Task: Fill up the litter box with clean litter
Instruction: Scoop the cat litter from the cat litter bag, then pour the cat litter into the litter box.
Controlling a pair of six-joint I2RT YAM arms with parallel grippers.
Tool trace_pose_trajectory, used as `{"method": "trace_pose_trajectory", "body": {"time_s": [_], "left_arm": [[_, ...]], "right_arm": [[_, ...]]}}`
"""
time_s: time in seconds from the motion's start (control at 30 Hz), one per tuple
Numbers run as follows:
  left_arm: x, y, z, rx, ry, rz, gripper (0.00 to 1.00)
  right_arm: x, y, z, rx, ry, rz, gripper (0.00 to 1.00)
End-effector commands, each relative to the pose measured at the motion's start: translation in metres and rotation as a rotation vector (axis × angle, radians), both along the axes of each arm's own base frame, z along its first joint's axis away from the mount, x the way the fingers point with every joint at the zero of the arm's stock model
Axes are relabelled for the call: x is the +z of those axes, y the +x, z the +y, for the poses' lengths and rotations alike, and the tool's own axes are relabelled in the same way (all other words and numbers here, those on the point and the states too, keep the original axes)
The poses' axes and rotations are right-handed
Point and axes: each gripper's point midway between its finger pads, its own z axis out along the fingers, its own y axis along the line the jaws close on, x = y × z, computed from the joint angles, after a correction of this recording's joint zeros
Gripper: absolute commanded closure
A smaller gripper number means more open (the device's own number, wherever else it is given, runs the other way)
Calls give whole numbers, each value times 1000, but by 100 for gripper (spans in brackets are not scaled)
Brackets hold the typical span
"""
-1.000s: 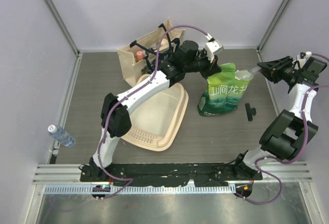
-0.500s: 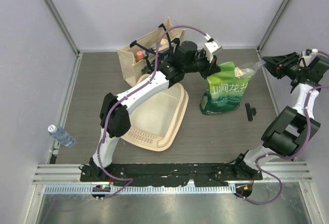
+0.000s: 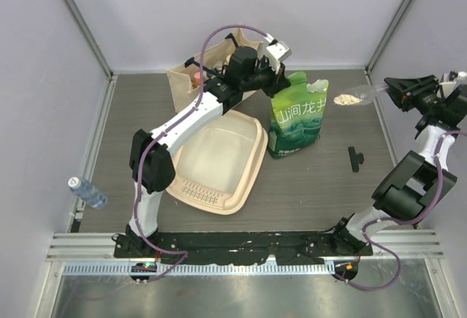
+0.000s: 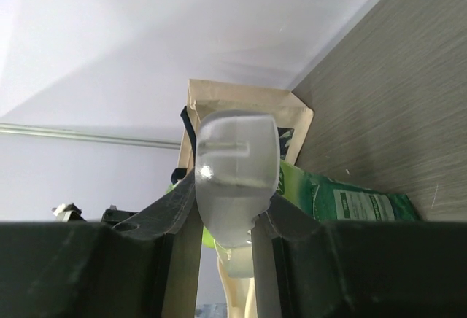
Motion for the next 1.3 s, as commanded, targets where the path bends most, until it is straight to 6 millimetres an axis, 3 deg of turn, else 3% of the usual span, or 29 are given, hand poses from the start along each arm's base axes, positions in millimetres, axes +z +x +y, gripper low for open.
{"method": "trace_pose_trajectory", "body": {"time_s": [0.0,0.23,0.53,0.6,0.67,0.83,0.9,1.07,1.1,1.27], "left_arm": [[113,-18,16,2,-192,-198,100],[96,-22,12,-39,-143,-163,100],[93,-13,15,-16,-98,-204,99],[98,-13,16,-16,-93,-218,88],[104,-15,17,-20,-92,-224,84],[116,-18,25,-1,-84,-261,45],[120,-16,32,33,-84,-268,40],[134,-14,51,112,-75,-308,32],[148,-19,59,127,-85,-336,30],[162,-20,87,218,-38,-420,26]], "right_arm": [[-24,2,-32,-148,183,19,99],[-22,0,-24,-107,248,-14,100],[6,-11,-3,-33,244,-80,99],[7,-12,6,-25,272,-76,99],[18,-14,18,-6,258,-106,99],[45,-15,68,93,221,-150,99],[55,-17,78,109,204,-170,99],[58,-19,91,124,202,-145,99],[59,-20,98,139,199,-144,99],[62,-28,156,269,154,-171,99]]}}
